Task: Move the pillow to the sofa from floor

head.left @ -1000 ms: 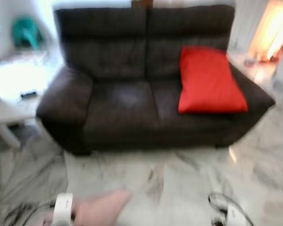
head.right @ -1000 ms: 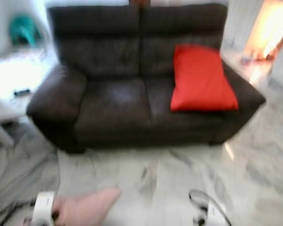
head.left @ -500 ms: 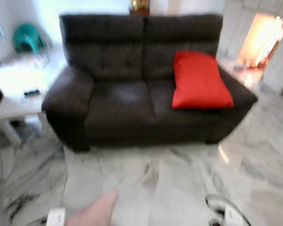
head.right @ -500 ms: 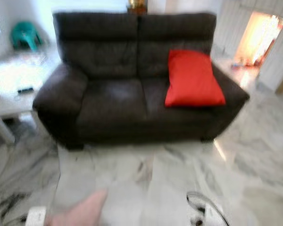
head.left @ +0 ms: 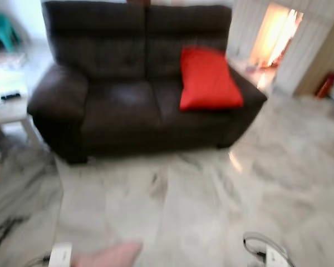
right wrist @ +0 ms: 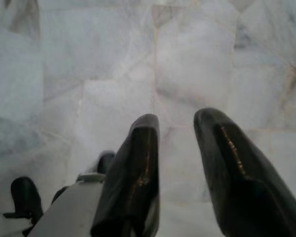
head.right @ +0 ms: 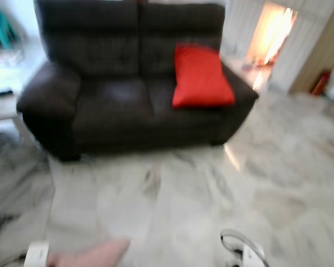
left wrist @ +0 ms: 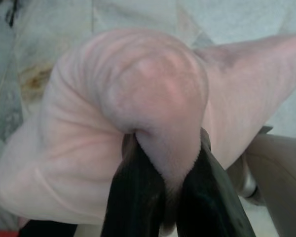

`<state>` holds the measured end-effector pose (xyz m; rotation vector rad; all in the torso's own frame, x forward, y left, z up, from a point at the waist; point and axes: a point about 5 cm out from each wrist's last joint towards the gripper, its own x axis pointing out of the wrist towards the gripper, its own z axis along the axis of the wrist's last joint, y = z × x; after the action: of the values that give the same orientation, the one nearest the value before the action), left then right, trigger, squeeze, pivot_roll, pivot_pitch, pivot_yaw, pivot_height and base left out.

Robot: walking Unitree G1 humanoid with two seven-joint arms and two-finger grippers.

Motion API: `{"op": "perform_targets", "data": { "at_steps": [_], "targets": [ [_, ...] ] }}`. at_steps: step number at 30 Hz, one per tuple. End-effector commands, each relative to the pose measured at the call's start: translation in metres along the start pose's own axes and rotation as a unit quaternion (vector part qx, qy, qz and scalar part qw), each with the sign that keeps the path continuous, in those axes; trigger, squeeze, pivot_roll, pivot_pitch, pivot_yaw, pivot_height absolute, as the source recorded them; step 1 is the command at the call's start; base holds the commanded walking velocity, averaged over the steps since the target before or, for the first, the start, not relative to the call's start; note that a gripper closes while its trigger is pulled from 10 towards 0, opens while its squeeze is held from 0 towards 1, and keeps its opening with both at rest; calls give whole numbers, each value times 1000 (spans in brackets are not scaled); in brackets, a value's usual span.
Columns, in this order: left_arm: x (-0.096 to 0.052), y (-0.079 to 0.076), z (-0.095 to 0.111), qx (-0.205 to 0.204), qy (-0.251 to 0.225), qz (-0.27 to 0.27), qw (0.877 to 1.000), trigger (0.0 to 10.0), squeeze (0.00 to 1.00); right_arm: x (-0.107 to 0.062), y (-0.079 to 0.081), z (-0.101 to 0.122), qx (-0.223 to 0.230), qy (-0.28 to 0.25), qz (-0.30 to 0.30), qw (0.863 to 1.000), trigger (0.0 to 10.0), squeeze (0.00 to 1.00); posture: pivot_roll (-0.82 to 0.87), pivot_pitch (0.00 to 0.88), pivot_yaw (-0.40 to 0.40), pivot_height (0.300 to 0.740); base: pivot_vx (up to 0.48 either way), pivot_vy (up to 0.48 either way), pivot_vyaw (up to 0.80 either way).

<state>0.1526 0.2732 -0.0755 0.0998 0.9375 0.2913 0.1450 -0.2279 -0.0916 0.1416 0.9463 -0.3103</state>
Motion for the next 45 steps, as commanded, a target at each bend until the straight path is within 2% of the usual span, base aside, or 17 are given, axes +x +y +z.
{"op": "perform_targets", "data": {
  "at_steps": [1, 7, 14, 25, 30, 38, 45],
  "targets": [
    [-1, -3, -6, -11, 5, -2, 1000, 10000, 0, 1, -1, 6, -5, -5, 0, 1000, 10000, 0, 123, 0, -107, 740, -304, 0, 0],
    [-3, -2, -14, -13, 15, 0, 1000, 10000, 0, 3, 5, 14, -3, -13, 7, 1000, 10000, 0, 108, 0, -101, 740, -301, 0, -478],
    [-2, -1, -9, -13, 6, 1, 1000, 10000, 0, 4, 10, 15, -11, -13, 15, 1000, 10000, 0, 116, 0, -113, 740, -301, 0, -200],
    [-2, -1, -6, -20, 3, 7, 1000, 10000, 0, 5, 7, 19, -27, -14, 16, 999, 10000, 0, 151, 0, -147, 740, -301, 0, 0],
    [-4, -1, -15, -21, 13, 9, 1000, 10000, 0, 5, 5, 24, -22, -21, 13, 999, 10000, 0, 151, 0, -147, 740, -300, 0, 0],
    [-4, -3, -18, -21, 15, 8, 1000, 10000, 0, 5, 6, 22, -16, -17, 15, 1000, 10000, 0, 146, 0, -152, 740, -300, 0, -416],
    [-6, -5, -23, -23, 13, 8, 1000, 10000, 0, 5, 7, 19, -17, -15, 15, 1000, 10000, 0, 152, 0, -148, 740, -302, 0, 0]
  ]
}}
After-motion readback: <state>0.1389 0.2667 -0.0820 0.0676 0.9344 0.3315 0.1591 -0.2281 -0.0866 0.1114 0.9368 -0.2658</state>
